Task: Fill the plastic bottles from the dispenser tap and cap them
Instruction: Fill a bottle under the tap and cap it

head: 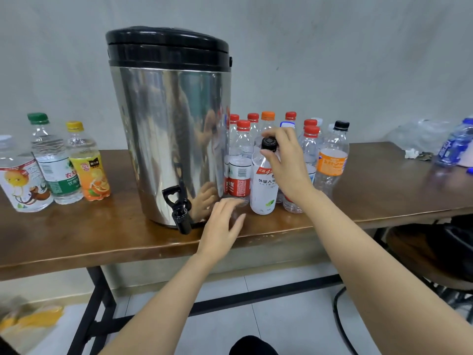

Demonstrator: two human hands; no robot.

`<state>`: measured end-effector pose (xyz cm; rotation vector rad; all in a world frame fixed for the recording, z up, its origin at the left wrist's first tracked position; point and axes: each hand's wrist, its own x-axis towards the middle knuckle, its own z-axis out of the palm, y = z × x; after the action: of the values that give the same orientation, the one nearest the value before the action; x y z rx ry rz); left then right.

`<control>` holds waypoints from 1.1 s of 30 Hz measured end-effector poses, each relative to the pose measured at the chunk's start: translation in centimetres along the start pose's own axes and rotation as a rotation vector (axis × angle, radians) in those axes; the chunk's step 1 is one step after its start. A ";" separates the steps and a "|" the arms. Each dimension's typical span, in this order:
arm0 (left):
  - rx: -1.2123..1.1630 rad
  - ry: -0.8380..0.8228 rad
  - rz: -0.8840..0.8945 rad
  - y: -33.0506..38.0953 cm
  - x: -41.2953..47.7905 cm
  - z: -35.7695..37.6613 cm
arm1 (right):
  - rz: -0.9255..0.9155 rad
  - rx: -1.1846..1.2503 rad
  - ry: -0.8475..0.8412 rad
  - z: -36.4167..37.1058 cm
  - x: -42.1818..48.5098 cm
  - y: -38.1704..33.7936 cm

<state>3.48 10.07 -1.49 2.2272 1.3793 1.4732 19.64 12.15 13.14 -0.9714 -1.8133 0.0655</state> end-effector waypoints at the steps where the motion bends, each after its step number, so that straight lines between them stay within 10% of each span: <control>1: -0.042 0.046 -0.013 0.8 -0.3 -0.6 | -0.014 0.026 -0.002 -0.5 -0.3 -0.8; 12: -0.461 0.170 -0.308 10.2 -4.2 -8.4 | 0.104 0.513 -0.404 -1.3 -4.8 -10.1; 21: -0.107 0.178 -0.429 8.3 -10.7 -10.7 | -0.029 -0.485 -0.546 1.7 -6.9 -12.0; 33: -0.117 0.142 -0.426 7.0 -12.3 -12.9 | -0.022 0.108 -0.833 1.8 -6.8 -12.3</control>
<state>-3.67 -7.57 0.83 1.6522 1.6338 1.5257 11.99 0.21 12.79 -0.9098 -2.5350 0.6270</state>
